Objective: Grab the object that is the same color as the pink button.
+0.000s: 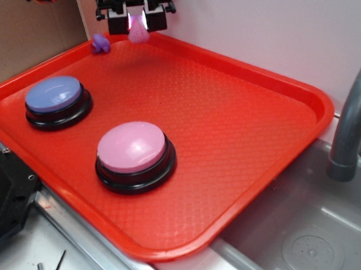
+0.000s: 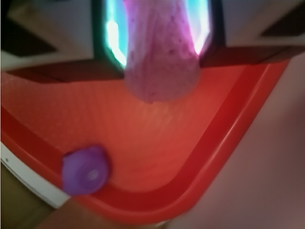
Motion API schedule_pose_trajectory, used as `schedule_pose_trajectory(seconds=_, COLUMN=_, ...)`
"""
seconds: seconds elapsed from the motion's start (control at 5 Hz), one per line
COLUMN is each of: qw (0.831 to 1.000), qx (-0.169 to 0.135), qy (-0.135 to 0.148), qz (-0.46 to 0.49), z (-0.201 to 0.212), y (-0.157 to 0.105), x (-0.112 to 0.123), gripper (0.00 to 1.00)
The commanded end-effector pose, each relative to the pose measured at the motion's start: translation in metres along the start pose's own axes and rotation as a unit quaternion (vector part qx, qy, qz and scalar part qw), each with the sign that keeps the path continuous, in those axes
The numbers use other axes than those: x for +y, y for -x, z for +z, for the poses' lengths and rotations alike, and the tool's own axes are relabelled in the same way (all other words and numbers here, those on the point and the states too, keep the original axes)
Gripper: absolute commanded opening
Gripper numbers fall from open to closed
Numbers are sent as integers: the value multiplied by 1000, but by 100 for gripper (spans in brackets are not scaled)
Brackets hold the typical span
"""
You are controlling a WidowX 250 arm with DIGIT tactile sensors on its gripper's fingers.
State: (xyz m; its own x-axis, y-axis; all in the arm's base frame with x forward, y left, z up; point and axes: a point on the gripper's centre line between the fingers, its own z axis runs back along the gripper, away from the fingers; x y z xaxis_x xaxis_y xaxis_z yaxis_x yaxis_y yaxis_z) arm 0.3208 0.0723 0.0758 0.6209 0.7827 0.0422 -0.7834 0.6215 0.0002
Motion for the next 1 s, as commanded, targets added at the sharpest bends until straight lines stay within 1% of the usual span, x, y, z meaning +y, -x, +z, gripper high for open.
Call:
schedule_pose_trajectory(seconds=0.0, qw=986, qx=-15, qy=64, qz=-151, z=84, y=44, x=-2, gripper=0)
schedule_pose_trajectory(seconds=0.2, qw=976, qx=-25, qy=65, qz=-208, z=95, y=74, x=-2, gripper=0)
schedule_pose_trajectory(seconds=0.4, qw=961, qx=-28, qy=66, qz=-266, z=107, y=97, x=5, gripper=0)
schedule_pose_trajectory(seconds=0.6, qw=950, qx=-30, qy=75, qz=-302, z=110, y=111, x=14, gripper=0)
schedule_pose_trajectory(seconds=0.8, qw=952, qx=-19, qy=71, qz=-298, z=106, y=112, x=16, gripper=0)
